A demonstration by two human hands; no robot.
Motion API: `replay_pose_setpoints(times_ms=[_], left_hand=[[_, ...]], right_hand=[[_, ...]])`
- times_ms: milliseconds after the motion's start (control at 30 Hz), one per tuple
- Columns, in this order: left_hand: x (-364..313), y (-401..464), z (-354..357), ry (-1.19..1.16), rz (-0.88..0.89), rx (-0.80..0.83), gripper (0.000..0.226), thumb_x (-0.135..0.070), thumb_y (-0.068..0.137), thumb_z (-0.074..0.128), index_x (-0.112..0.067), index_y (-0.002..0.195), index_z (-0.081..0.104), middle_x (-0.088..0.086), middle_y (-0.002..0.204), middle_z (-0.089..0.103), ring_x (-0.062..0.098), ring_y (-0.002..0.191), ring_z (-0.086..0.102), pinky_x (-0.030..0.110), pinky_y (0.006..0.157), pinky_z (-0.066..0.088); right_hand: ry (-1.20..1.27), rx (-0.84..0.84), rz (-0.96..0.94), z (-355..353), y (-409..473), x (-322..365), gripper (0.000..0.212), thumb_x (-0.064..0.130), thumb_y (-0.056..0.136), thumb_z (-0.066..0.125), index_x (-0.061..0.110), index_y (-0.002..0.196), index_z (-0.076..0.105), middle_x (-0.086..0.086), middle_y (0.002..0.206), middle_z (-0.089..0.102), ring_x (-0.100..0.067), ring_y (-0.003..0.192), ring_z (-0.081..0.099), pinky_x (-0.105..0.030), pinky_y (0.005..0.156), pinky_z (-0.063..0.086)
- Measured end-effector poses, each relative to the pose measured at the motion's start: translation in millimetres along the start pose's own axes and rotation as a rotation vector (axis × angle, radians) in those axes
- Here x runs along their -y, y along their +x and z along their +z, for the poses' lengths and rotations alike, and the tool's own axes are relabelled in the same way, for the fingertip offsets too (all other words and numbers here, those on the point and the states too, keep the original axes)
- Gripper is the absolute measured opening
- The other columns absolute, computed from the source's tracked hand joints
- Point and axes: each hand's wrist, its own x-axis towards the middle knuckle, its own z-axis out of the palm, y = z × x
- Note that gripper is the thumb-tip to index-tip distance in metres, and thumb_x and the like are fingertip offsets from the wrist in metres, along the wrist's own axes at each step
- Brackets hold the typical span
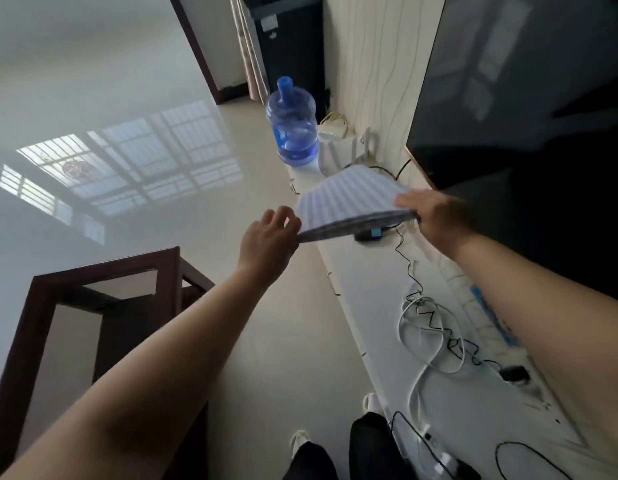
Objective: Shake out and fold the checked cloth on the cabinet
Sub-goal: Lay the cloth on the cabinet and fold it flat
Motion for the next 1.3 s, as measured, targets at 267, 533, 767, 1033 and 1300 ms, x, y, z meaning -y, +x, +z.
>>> replay_pose_setpoints(times_ms=[267,533,767,1033,1300], left_hand=[[-98,-88,235,-0.159,0.044,0.637,0.030,-0.018,0.088,0.052,-0.022,0.118,0.049,-0.001,0.133,0.050,0.027,0.116,0.047,0.038,0.087,0.036],[-103,-110,410,-0.665,-0.488,0.720,0.051,-0.048,0.095,0.043,-0.029,0.141,0.036,0.002,0.158,0.020,0.031,0.138,0.030,0.042,0.109,0.027],[-120,-66,505,-1.028,-0.751,0.401,0.045,-0.029,0.102,0.030,-0.022,0.147,0.029,0.010,0.157,0.020,0.022,0.144,0.018,0.028,0.114,0.013],[-84,-75,557,-0.511,-0.132,-0.055,0.035,-0.020,0.094,0.047,-0.020,0.127,0.059,0.003,0.144,0.048,0.026,0.136,0.040,0.046,0.109,0.034],[-82,-103,569,-0.290,0.566,-0.177,0.053,-0.033,0.088,0.060,-0.023,0.138,0.046,0.011,0.147,0.041,0.029,0.136,0.039,0.044,0.113,0.028]], right_hand=[[-0.383,0.792,0.276,168,-143,-103,0.040,0.012,0.092,0.046,0.026,0.128,0.052,-0.003,0.135,0.054,-0.026,0.116,0.057,-0.029,0.087,0.045],[-0.198,0.763,0.382,330,-156,-129,0.039,0.025,0.096,0.036,0.029,0.134,0.041,-0.006,0.134,0.054,-0.031,0.113,0.055,-0.037,0.085,0.046],[-0.125,0.620,0.107,444,-109,-137,0.054,0.053,0.095,0.024,0.043,0.146,0.009,0.016,0.159,-0.004,-0.014,0.146,-0.008,-0.053,0.115,-0.006],[-0.259,0.490,0.248,484,-124,-215,0.074,0.072,0.085,0.013,0.038,0.148,-0.003,0.006,0.160,-0.010,-0.011,0.145,-0.013,-0.047,0.114,-0.011],[-0.235,0.455,0.191,481,-127,-215,0.063,0.066,0.089,0.021,0.047,0.145,0.002,0.010,0.160,-0.004,-0.015,0.147,-0.009,-0.054,0.115,-0.007]])
